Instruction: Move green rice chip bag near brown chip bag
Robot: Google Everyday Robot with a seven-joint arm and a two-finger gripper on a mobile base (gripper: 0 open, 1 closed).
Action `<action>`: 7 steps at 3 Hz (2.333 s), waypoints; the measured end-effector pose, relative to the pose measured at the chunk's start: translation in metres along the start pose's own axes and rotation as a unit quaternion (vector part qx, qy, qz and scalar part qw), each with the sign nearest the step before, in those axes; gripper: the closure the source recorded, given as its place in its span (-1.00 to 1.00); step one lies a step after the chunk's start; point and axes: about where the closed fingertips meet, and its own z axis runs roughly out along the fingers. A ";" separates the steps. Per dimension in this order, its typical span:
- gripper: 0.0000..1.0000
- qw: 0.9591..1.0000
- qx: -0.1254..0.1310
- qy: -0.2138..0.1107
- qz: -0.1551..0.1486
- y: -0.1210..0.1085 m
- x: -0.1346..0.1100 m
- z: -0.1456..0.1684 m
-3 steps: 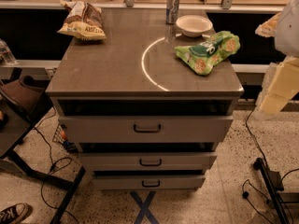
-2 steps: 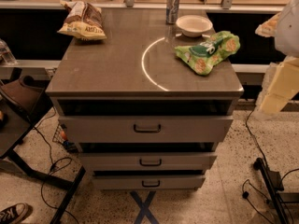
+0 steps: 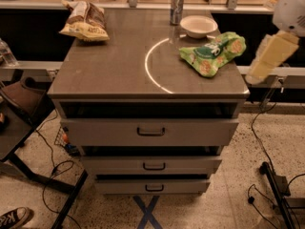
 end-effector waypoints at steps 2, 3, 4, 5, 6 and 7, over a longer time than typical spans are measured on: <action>-1.00 0.995 0.072 0.019 -0.072 -0.120 0.010 0.062; -1.00 0.990 0.079 0.034 -0.115 -0.139 0.019 0.076; -1.00 0.989 0.080 0.034 -0.123 -0.141 0.019 0.077; -1.00 0.988 0.078 0.020 -0.133 -0.141 0.016 0.089; -1.00 0.984 0.077 0.000 -0.163 -0.148 0.014 0.110; -1.00 0.973 0.072 -0.003 -0.220 -0.153 0.018 0.132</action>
Offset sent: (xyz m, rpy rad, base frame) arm 0.1778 -0.0606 0.0014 -0.2099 -0.2223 0.1389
